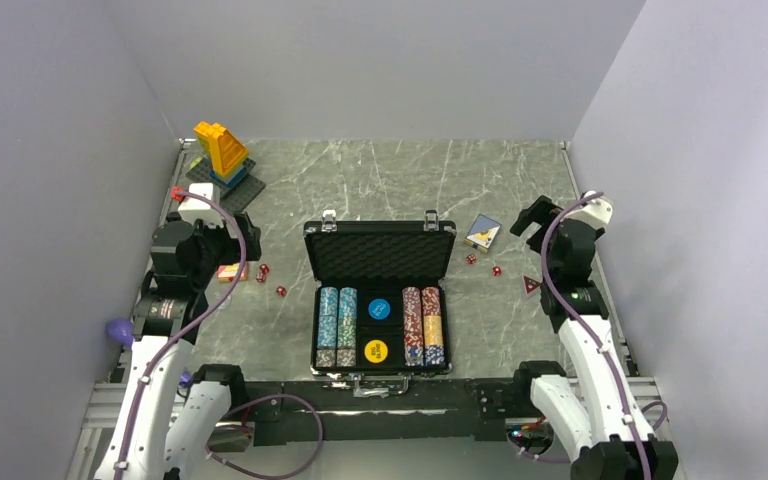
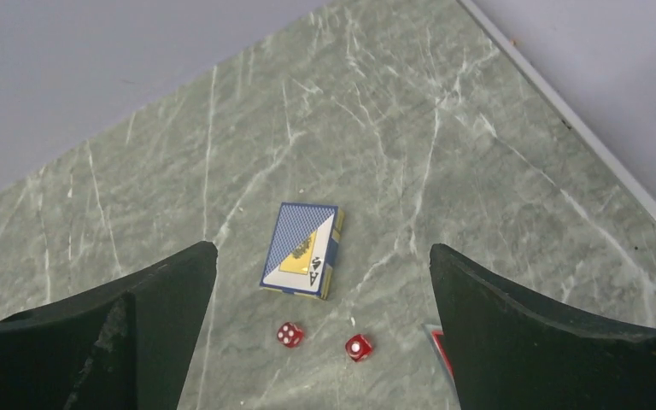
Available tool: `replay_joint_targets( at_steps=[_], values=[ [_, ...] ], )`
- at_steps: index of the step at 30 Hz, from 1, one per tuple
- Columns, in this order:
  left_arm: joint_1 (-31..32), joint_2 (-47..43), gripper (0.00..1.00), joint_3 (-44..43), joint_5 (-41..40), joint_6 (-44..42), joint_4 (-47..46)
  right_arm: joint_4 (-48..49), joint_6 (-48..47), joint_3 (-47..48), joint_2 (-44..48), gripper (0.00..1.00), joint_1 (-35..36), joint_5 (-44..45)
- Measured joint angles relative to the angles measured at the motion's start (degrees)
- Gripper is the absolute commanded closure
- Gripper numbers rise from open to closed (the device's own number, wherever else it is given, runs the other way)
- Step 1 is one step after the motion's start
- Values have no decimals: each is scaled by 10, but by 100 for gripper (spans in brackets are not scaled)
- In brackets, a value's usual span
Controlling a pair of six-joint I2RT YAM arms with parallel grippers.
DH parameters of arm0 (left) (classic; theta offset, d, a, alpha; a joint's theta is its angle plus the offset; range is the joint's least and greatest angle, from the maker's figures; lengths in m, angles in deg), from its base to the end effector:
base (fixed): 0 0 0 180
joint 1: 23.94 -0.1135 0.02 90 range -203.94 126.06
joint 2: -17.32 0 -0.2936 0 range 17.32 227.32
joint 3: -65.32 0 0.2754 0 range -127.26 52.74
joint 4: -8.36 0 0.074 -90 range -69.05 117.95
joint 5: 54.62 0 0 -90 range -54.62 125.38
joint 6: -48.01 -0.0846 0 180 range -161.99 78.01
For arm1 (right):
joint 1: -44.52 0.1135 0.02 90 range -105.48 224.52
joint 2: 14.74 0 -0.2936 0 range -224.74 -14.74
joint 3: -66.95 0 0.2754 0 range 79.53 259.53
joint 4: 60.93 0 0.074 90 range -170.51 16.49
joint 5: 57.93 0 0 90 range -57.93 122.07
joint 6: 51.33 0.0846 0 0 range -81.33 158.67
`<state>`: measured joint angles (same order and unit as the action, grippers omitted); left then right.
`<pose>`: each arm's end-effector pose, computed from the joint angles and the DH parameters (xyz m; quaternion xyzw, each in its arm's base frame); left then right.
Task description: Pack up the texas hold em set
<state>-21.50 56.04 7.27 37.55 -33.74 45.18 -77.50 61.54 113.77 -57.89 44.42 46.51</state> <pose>0.2017 -0.0118 0.3407 -0.0297 0.8058 -0.0703 0.5873 0.2326 -0.0215 0.2971 0.2312 0.7447 0.0257 0.6255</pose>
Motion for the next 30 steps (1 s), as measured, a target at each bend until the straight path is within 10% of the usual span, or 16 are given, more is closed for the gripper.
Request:
replay_joint_targets(
  at_steps=[15,30],
  values=[
    [0,43,1,-32,-1,12,7,-115,11,82,-107,0,0,-29],
    [0,120,1,-62,13,17,-14,-202,35,240,-430,12,25,-31]
  ],
)
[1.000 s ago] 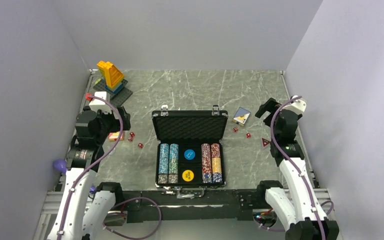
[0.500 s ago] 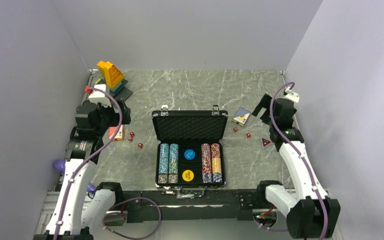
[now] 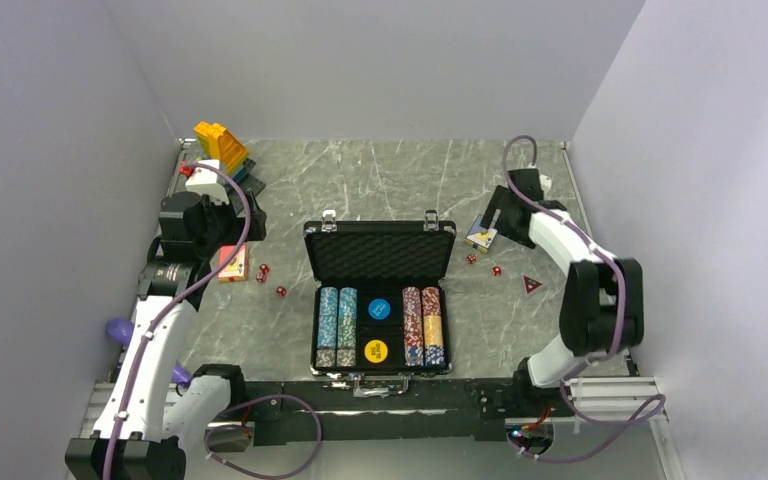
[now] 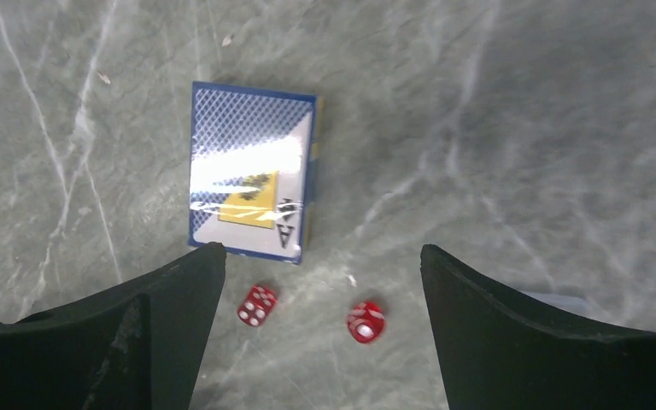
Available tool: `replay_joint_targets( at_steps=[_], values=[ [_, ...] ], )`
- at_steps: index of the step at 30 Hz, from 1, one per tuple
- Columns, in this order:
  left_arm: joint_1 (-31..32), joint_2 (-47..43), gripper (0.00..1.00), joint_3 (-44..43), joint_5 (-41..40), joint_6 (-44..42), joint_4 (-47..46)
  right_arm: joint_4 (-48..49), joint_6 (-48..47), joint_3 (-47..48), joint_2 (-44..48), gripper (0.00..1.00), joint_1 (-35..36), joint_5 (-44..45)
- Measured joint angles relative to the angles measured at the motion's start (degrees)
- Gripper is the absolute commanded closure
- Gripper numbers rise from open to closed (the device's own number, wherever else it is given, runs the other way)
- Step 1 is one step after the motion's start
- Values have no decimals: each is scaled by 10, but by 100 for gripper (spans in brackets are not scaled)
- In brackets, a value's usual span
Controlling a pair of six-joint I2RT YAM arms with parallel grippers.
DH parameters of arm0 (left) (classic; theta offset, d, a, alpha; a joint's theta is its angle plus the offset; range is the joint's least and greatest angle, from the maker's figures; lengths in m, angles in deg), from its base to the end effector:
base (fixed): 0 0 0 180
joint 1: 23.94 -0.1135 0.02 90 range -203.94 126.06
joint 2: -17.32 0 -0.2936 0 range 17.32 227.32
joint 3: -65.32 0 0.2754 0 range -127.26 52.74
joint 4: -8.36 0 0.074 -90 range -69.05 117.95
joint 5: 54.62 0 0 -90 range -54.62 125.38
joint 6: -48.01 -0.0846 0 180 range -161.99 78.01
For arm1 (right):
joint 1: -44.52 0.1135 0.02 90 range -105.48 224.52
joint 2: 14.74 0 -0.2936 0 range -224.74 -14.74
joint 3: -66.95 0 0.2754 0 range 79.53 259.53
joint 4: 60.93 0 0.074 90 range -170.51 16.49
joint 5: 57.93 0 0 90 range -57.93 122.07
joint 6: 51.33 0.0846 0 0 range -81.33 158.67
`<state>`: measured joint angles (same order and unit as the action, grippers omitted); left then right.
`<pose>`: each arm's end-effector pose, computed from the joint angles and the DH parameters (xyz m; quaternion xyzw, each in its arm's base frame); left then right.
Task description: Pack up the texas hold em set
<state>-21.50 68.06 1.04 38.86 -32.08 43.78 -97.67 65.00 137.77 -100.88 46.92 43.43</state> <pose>0.2485 -0.0157 0.3463 -0.0370 0.8274 -0.0852 0.5538 0.3627 -0.0015 0.2099 0.2266 0.9139 -0.0104 0.3366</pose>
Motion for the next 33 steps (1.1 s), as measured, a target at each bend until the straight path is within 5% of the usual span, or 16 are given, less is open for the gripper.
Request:
replay_joint_targets(
  at_steps=[13,33],
  values=[
    [0,-3,1,0,4,-1,0,-25,61,103,-186,11,97,40],
    [0,-3,1,0,8,-1,0,-34,82,96,-202,24,105,77]
  ],
)
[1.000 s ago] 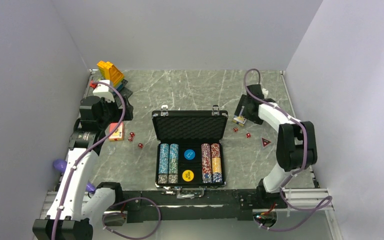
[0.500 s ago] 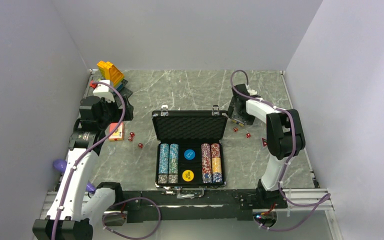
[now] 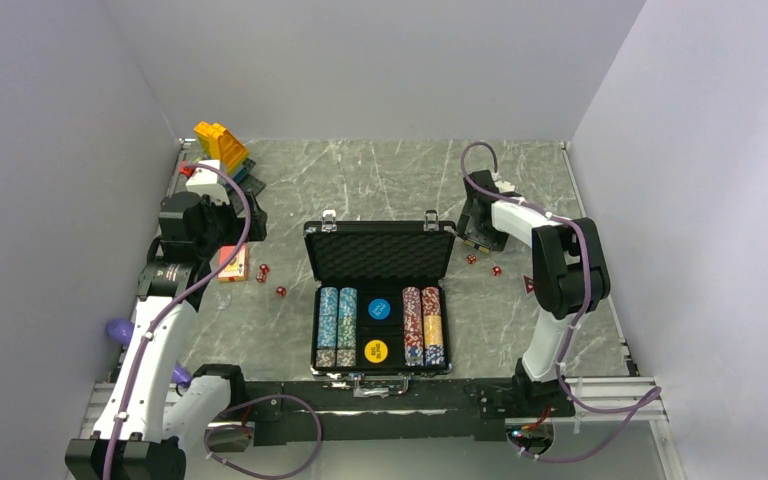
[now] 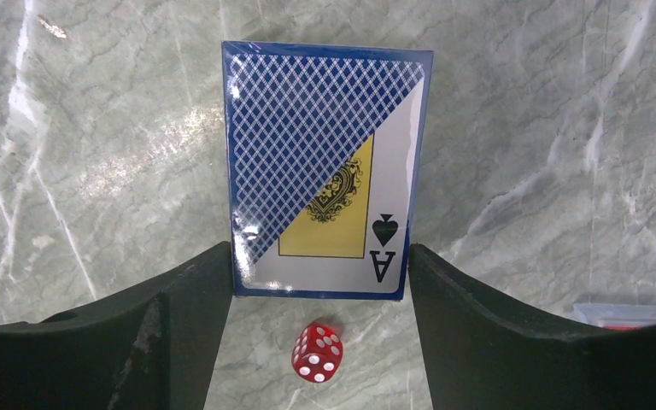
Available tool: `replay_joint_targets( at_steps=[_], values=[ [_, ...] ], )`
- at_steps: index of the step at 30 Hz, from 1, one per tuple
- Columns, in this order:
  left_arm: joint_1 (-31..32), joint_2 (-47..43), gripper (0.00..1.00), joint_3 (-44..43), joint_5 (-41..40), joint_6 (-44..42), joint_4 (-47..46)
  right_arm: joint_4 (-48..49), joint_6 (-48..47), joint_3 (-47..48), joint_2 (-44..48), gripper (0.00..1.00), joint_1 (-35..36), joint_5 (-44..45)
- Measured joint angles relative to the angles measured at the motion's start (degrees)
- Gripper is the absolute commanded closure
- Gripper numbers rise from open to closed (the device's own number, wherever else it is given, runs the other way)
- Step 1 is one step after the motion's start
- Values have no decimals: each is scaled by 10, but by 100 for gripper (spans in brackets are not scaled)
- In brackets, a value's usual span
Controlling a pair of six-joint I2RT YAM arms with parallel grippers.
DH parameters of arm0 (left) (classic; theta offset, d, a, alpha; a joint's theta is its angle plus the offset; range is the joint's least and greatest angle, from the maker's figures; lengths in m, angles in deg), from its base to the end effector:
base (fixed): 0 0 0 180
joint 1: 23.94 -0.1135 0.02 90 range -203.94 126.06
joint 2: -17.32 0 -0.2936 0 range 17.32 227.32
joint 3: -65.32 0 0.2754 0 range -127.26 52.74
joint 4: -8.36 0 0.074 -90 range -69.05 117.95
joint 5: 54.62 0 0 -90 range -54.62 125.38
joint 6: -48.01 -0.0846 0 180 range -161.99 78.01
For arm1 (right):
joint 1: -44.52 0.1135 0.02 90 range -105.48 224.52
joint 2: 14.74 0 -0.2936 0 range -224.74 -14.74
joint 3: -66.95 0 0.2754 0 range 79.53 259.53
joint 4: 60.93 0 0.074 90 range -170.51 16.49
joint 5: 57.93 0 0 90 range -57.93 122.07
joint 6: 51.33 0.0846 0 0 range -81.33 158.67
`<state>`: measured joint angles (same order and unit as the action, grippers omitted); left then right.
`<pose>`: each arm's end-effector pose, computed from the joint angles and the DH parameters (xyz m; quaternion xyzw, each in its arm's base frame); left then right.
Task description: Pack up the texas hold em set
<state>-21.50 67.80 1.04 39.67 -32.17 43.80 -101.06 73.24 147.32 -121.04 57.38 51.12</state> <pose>0.2473 -0.0169 0.3473 -0.0322 0.8263 -0.0907 0.5549 0.4084 0.0649 0.1342 0.2154 0.9410 -0.0659 0.2524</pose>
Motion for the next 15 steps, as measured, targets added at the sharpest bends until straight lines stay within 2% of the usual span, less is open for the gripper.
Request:
replay_joint_targets(
  at_steps=[2,8,9,11,12,15],
  values=[
    [0,0,1,0,0,0,0,2,0,0,-4,28,0,0],
    [0,0,1,0,5,2,2,12,1,-1,-11,59,0,0],
    [0,0,1,0,5,2,2,17,0,-3,-10,66,0,0],
    [0,0,1,0,5,2,2,27,-5,-10,-6,92,0,3],
    [0,0,1,0,5,1,2,33,-8,-16,-2,100,0,3],
    [0,0,0,0,4,2,3,48,-30,-38,15,100,0,4]
  ],
)
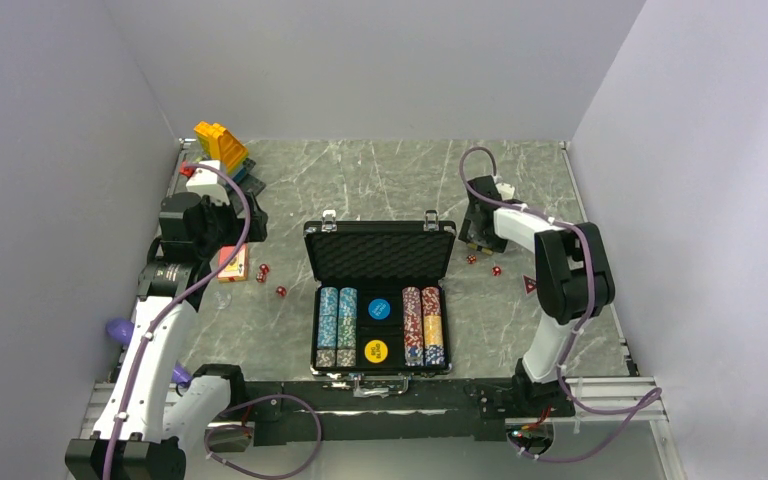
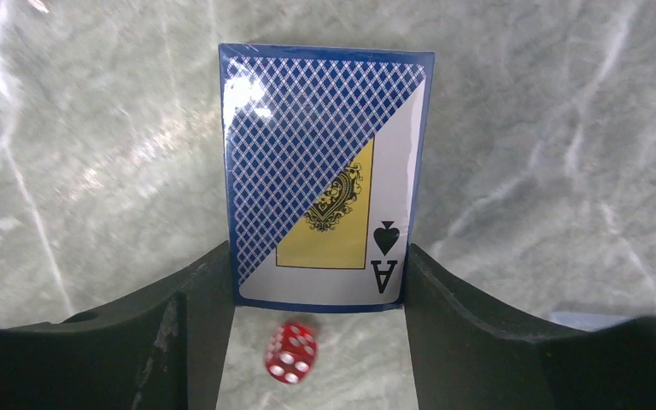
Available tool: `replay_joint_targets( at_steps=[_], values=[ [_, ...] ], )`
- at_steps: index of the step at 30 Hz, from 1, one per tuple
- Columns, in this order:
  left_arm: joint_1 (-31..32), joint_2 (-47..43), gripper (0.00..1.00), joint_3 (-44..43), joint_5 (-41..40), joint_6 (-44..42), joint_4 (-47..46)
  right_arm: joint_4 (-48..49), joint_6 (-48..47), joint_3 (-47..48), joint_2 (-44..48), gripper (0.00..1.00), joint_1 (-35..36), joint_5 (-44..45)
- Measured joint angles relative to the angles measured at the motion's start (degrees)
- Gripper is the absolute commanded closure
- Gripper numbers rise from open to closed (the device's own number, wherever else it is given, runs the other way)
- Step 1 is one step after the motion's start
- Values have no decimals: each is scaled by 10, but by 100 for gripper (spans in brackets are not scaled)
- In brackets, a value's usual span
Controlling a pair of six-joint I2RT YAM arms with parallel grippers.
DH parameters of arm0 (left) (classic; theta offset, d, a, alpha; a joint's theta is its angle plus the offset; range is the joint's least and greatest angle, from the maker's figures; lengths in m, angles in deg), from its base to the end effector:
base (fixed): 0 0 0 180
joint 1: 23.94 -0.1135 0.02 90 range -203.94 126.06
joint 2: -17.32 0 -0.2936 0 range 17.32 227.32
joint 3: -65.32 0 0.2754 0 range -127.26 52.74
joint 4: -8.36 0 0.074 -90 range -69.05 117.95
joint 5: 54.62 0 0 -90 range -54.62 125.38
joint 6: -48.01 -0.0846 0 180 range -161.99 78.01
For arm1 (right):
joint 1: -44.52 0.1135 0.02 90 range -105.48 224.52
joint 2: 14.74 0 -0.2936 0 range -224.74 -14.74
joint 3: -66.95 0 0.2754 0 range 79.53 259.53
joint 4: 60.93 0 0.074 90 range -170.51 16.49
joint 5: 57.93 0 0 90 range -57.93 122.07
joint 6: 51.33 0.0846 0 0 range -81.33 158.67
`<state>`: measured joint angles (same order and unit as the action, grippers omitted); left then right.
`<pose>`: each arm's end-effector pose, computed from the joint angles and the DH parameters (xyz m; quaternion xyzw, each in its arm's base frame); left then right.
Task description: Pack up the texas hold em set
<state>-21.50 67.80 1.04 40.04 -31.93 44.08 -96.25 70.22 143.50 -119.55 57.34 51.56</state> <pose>0.2470 -0.0174 0.3466 -0.0323 0.8276 -0.0944 0.5523 0.4022 0.0626 0.1293 0.1943 0.9404 -0.0675 0.2708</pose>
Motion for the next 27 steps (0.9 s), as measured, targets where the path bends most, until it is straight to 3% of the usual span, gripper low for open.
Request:
replay_joint_targets(
  at_steps=[7,13,21,27],
  values=[
    [0,23,0,-28,-20,16,38,-23,-72,-17,92,100,-3,22],
    [0,14,1,-72,0,29,59,-5,-150,-21,286,100,-3,-16],
    [14,-19,8,-149,99,62,82,50,-298,-27,474,100,68,-225],
    [74,8,7,-195,225,89,108,23,-392,18,474,100,140,-406]
  ],
)
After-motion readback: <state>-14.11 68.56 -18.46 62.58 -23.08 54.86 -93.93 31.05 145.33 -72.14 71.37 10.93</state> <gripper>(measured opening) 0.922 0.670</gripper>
